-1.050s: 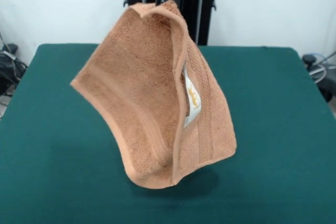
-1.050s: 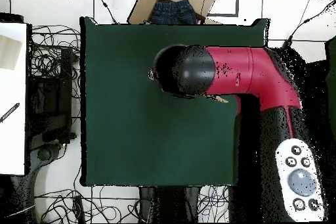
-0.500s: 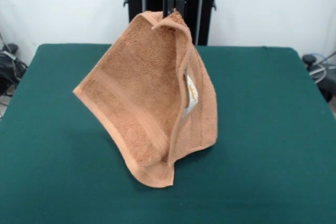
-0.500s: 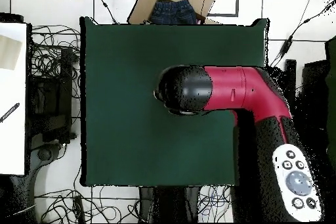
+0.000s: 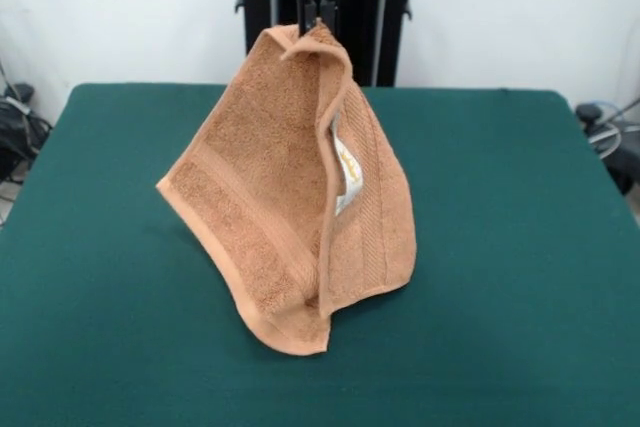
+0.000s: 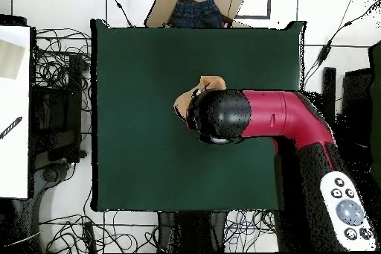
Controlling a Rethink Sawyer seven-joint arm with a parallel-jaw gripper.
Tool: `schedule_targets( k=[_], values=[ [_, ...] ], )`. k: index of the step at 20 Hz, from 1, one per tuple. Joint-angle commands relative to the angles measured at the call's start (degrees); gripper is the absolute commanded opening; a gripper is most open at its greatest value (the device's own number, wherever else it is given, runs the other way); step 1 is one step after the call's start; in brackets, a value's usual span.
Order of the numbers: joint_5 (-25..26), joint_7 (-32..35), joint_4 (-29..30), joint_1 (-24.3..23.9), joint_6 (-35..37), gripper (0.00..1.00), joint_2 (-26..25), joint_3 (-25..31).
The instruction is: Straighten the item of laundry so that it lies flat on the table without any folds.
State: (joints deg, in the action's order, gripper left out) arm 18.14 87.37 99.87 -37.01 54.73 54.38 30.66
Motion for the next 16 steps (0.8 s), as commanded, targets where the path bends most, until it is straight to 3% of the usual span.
schedule_targets(
  k=[1,9,16],
  values=[
    [0.43,-10.77,8.0,-1.5,-2.71,0.0,-0.43,6.27],
    [2.5,-9.52,10.37,-2.71,-5.35,0.0,0.8,7.66],
    [0.35,-8.58,16.72,-5.29,-7.06,0.0,6.08,9.42]
  ],
)
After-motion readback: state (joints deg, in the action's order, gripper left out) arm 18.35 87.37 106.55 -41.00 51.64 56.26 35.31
